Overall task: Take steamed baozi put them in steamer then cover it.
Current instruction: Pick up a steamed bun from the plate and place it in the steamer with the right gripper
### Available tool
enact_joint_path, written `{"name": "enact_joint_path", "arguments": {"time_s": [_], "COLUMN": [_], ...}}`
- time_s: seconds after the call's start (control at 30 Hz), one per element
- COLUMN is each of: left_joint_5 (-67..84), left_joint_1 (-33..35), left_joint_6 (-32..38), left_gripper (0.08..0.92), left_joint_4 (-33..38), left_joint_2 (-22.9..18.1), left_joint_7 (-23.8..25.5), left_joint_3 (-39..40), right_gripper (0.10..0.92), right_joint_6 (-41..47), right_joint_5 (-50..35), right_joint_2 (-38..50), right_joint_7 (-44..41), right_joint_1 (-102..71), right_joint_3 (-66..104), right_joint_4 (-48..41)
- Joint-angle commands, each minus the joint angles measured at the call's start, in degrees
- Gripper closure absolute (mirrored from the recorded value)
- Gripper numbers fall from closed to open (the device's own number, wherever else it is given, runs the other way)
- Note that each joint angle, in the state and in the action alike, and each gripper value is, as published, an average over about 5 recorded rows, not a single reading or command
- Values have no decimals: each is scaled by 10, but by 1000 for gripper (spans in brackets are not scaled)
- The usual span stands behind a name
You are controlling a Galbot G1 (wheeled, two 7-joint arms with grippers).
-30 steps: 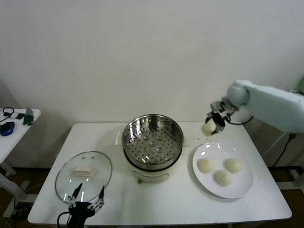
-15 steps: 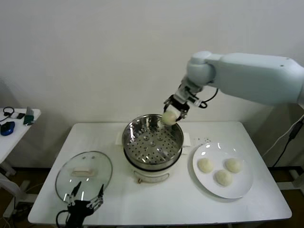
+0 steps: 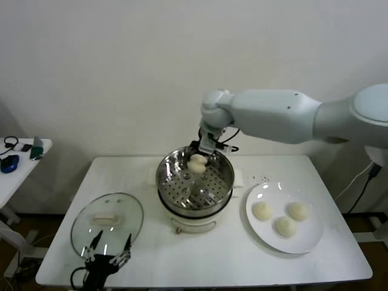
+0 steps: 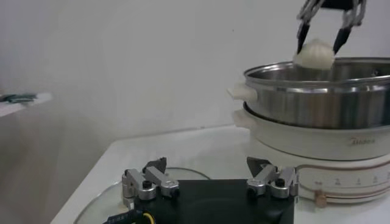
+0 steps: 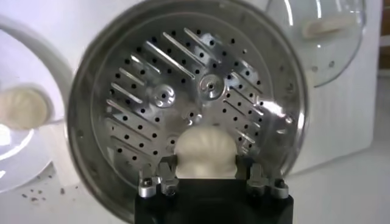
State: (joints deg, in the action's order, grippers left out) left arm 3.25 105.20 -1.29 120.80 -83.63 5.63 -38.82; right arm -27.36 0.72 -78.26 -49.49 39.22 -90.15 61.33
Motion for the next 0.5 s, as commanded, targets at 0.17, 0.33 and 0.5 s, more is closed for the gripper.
{"name": "enact_joint_path", "arguments": {"time_s": [0.17, 0.33, 0.5], "left_joint_5": [0, 0, 0], "left_joint_1": [-5, -6, -4], "left_joint_6": [1, 1, 3], "left_gripper": [177, 177, 177], "left_joint_4": [-6, -7, -6], "left_joint_2": [-1, -1, -2], "left_joint_7": [0, 0, -1], "left_joint_3": [2, 2, 1], "right_gripper": [372, 372, 360], "right_joint_6": [-46, -54, -63], "right_joint_5": [55, 54, 47], "right_joint_2": [-48, -61, -71], "right_joint_7": [16, 17, 26], "right_joint_1": [-73, -82, -86], "right_joint_3": [10, 13, 14], "right_joint_4": [-128, -158, -178]}}
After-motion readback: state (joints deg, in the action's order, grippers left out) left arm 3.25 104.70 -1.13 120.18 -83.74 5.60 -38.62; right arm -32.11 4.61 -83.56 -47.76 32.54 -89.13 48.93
